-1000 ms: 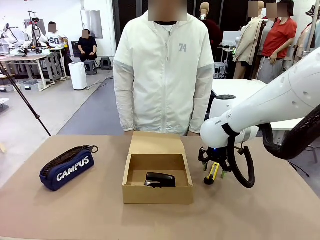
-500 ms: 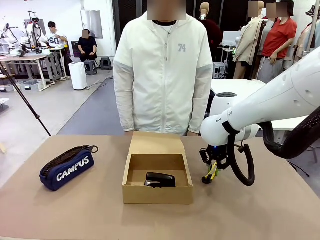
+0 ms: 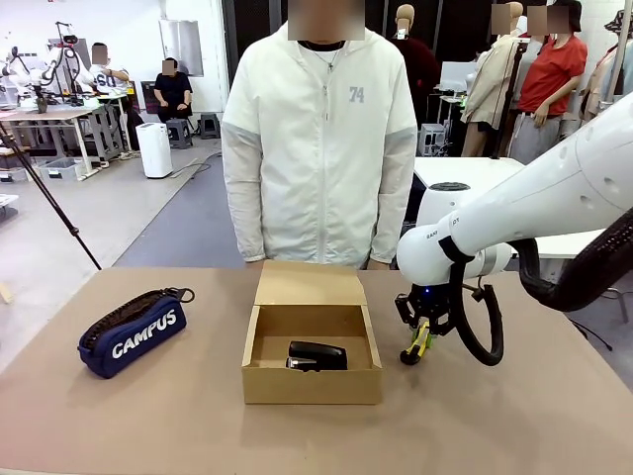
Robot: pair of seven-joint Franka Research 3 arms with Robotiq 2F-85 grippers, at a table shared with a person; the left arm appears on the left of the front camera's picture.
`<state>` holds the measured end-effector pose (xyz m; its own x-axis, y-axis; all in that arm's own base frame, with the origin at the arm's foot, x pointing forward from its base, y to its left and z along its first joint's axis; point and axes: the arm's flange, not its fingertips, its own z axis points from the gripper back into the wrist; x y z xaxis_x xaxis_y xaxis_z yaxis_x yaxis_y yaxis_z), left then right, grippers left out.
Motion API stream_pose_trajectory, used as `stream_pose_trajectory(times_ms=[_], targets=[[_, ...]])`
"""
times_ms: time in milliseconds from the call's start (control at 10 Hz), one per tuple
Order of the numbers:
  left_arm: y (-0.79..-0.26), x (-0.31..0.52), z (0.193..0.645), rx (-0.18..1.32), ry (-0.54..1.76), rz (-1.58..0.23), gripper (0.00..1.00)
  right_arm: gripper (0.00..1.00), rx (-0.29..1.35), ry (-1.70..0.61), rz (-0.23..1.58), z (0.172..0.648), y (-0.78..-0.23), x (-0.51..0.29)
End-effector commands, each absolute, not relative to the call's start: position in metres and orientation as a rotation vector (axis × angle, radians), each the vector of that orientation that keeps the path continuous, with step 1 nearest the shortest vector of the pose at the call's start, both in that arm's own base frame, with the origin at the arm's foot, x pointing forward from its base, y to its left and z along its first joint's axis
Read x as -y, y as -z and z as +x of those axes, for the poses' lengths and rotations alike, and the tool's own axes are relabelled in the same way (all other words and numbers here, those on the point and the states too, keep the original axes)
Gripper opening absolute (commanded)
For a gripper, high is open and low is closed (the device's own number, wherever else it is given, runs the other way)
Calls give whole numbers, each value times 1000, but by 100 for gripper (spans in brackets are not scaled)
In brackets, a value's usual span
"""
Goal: Pack the items into the box.
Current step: Pick up the item indicated by the person and place it inside the Mailer Box.
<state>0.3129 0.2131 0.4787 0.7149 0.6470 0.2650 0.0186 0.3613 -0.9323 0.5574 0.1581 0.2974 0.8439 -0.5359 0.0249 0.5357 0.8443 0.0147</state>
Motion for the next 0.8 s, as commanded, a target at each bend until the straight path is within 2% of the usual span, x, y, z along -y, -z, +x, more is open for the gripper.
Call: stream_pose_trajectory(times_ms=[0, 400, 700], targets=[[-480, -213, 313, 703, -444, -1162, 100, 0, -36, 476, -3, 557, -311, -155], [-480, -213, 313, 703, -444, -1162, 100, 0, -24, 109, -9, 553, -416, -169], [-480, -213, 313, 703, -444, -1162, 100, 0, 103, -340, 58, 534, -463, -207]])
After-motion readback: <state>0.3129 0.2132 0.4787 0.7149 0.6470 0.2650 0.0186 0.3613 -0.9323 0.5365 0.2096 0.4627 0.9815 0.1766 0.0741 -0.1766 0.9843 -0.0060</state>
